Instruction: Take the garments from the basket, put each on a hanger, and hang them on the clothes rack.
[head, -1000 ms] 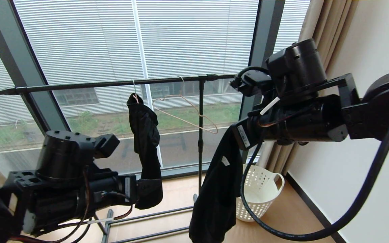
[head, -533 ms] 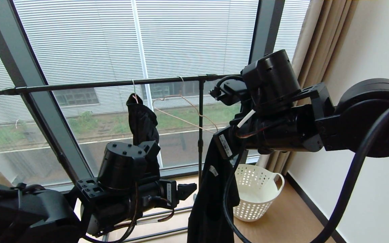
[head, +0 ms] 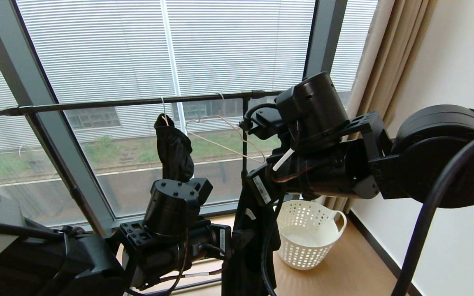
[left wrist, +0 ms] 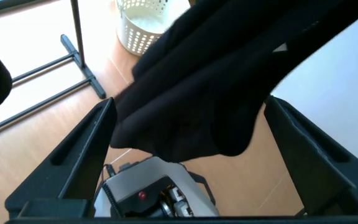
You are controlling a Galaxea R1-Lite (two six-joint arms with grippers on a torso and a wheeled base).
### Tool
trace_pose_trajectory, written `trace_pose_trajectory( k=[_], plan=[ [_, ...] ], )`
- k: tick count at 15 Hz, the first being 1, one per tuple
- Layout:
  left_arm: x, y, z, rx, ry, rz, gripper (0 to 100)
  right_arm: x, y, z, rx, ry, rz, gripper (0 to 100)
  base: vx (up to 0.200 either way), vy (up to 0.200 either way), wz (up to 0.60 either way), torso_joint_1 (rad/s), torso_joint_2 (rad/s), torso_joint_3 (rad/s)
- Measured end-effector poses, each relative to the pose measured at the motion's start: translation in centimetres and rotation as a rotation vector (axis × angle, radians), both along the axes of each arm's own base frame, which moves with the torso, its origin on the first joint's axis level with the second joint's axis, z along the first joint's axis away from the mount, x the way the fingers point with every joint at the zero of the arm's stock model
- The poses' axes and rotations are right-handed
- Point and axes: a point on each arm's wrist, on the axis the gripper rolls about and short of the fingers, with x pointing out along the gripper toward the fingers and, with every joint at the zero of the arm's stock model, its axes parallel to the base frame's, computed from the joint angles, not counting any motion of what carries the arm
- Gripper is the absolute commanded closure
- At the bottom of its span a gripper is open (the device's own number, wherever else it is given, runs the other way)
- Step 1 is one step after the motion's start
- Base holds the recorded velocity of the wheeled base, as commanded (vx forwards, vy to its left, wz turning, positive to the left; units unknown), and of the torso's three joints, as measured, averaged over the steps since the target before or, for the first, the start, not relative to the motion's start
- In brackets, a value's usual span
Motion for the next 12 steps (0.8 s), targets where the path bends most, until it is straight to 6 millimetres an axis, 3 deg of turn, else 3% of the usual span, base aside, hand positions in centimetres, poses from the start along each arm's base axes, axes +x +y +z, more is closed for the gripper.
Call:
trace_pose_trajectory(
  k=[8,12],
  plan=[
    [1.6,-0.7,-3.8,0.089,-0.001,0.087,0,-0.4,0.3,0.1,-0.007,-0.013,-0.005,100,0.0,0.0,0.0,0.0,0.0,0.0],
    [2.1,-0.3,-4.6,0.14,-0.01,0.113,0,-0.5,0.2,0.2,-0.006,-0.015,-0.006,100,0.0,0.0,0.0,0.0,0.0,0.0]
  ],
)
